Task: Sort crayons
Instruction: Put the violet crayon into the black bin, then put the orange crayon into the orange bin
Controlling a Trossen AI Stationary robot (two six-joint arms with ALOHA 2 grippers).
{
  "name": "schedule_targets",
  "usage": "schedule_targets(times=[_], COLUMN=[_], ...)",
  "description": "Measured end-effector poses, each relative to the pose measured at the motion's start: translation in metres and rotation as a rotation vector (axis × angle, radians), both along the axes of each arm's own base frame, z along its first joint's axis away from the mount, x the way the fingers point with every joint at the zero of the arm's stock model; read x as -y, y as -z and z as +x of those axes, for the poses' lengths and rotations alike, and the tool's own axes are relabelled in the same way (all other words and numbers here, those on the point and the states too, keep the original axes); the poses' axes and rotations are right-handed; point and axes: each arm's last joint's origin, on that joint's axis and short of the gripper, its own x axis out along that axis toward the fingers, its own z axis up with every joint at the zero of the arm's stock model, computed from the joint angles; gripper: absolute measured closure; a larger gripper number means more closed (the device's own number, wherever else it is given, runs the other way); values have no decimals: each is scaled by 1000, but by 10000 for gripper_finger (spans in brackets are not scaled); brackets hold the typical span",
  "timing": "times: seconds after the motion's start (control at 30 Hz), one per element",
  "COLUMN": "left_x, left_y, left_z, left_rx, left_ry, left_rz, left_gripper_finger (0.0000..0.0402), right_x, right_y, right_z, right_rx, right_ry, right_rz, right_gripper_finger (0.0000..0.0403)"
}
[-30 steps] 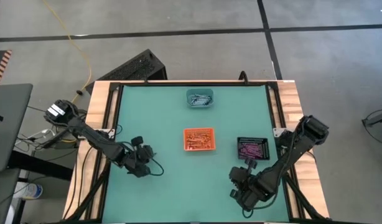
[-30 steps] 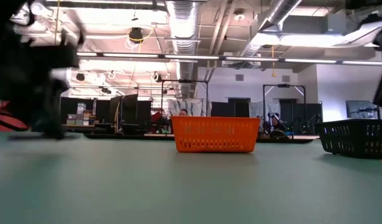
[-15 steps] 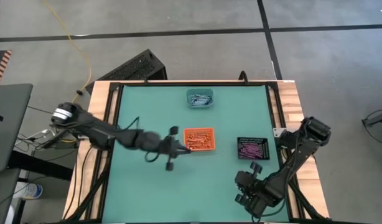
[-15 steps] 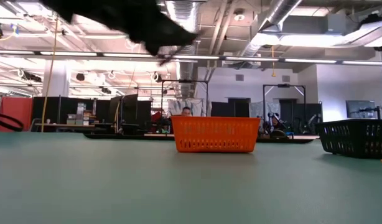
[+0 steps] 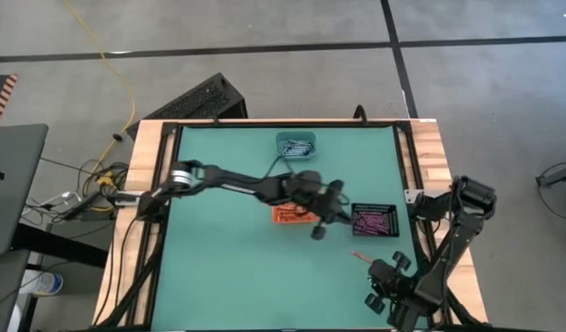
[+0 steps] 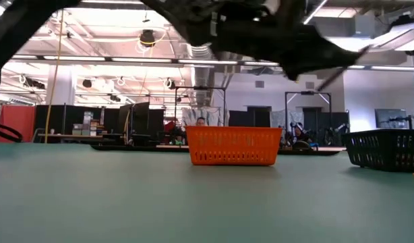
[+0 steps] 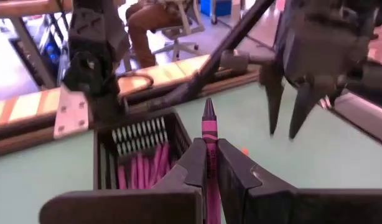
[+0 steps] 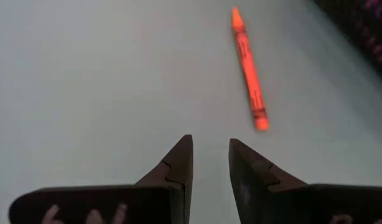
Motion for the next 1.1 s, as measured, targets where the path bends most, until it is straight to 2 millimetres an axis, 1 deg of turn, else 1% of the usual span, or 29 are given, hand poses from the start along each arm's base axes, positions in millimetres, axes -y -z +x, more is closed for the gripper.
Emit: schedule_targets(times=[0.1, 0.17, 0.33, 0.43, 0.5, 0.8, 0.9, 0.97, 1.03, 1.1], left_x=[-4, -5, -6, -7, -7, -9, -19, -33, -47, -55], left_y=[2, 4, 9, 18, 21, 23, 15, 1, -23, -58], left_z=[26, 38, 59, 65, 66, 66, 59, 50, 35, 15], left_rx=[25, 33, 83, 85, 79, 60, -47, -120, -193, -238], left_ry=[3, 0, -7, -16, -16, -18, -27, -46, -66, -94], left_rz=[-3, -16, -38, -39, -39, -30, -30, -1, 38, 103], left_gripper_finger=[397, 397, 397, 393, 381, 287, 268, 262, 261, 263], right_x=[2, 3, 5, 6, 6, 9, 11, 11, 9, 7], right_y=[14, 18, 22, 22, 21, 21, 21, 20, 16, 11], right_z=[-11, -17, -20, -20, -21, -20, -17, -16, -12, -8], right_rx=[16, 33, 35, 33, 32, 20, 19, 14, 6, 5], right_ry=[17, 22, 10, 9, 9, 15, 25, 13, -23, -54], right_rz=[4, -7, -21, -27, -30, -56, -56, -63, -68, -84], right_gripper_finger=[305, 305, 305, 305, 305, 305, 305, 305, 305, 305])
